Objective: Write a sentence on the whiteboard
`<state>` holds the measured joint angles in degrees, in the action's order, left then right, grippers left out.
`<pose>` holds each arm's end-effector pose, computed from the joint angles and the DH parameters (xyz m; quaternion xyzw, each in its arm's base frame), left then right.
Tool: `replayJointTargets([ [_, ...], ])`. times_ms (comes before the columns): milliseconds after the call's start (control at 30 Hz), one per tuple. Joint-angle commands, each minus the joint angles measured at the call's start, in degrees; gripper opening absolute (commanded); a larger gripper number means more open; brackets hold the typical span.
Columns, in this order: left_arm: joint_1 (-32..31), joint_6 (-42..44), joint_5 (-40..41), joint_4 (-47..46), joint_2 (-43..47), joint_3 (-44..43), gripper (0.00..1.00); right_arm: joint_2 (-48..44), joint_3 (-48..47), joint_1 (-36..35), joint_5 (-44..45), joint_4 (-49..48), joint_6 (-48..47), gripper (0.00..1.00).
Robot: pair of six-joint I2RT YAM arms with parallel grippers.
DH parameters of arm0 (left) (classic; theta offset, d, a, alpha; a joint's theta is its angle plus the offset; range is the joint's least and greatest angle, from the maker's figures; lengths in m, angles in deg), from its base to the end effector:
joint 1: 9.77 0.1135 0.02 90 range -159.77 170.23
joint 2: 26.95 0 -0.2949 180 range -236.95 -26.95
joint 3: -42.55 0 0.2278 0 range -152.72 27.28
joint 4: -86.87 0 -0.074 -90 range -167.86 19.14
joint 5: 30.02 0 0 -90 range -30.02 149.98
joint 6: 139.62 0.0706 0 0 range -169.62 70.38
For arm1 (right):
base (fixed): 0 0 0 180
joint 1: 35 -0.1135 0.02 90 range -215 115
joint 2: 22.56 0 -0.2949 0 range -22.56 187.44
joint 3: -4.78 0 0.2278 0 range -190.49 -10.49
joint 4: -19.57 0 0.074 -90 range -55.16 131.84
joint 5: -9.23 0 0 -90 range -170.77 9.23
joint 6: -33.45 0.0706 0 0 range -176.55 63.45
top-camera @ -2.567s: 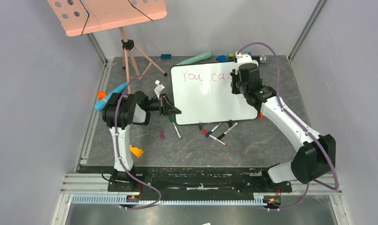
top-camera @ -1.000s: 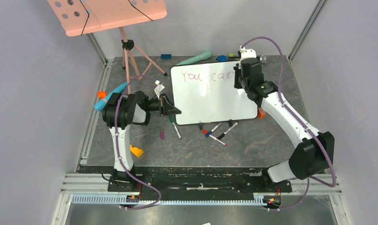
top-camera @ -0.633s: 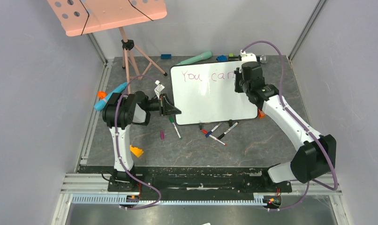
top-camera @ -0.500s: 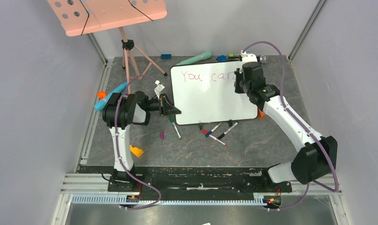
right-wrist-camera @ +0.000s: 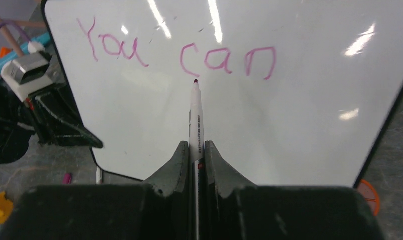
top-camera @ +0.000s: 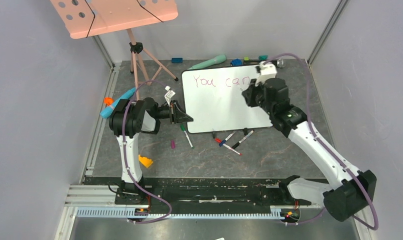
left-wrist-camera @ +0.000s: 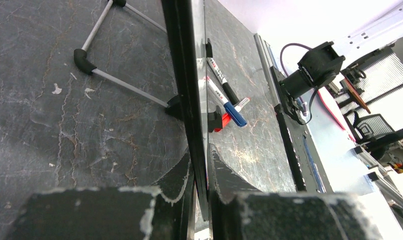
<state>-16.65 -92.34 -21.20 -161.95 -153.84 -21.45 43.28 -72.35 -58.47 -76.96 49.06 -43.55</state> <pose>0.3741 -0.1154 0.1553 0.3034 0.6325 -0.6321 0.3293 0.2403 0.0992 0.3821 -0.0545 0.8080 0.1578 0.5650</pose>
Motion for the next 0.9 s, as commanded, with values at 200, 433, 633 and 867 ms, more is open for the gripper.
replayJointTargets([
  [200, 0.45, 8.58, 6.32, -5.11, 1.91, 4.3, 0.02, 9.38, -2.1, -16.56, 10.35, -1.5, 0.8, 0.0],
  [433, 0.46, 8.31, 4.78, -5.11, 1.59, 3.67, 0.02, 16.43, -6.53, -22.61, 12.09, -2.24, 1.75, 0.0],
  [633, 0.29, 5.11, 1.83, -5.11, -0.11, 0.58, 0.04, 22.48, -12.75, -25.45, 12.74, -2.09, 1.47, 0.0],
  [867, 0.28, 5.32, 1.68, -5.11, -0.02, 0.65, 0.02, 28.67, -19.79, -27.06, 18.2, 2.51, -0.26, 0.0],
])
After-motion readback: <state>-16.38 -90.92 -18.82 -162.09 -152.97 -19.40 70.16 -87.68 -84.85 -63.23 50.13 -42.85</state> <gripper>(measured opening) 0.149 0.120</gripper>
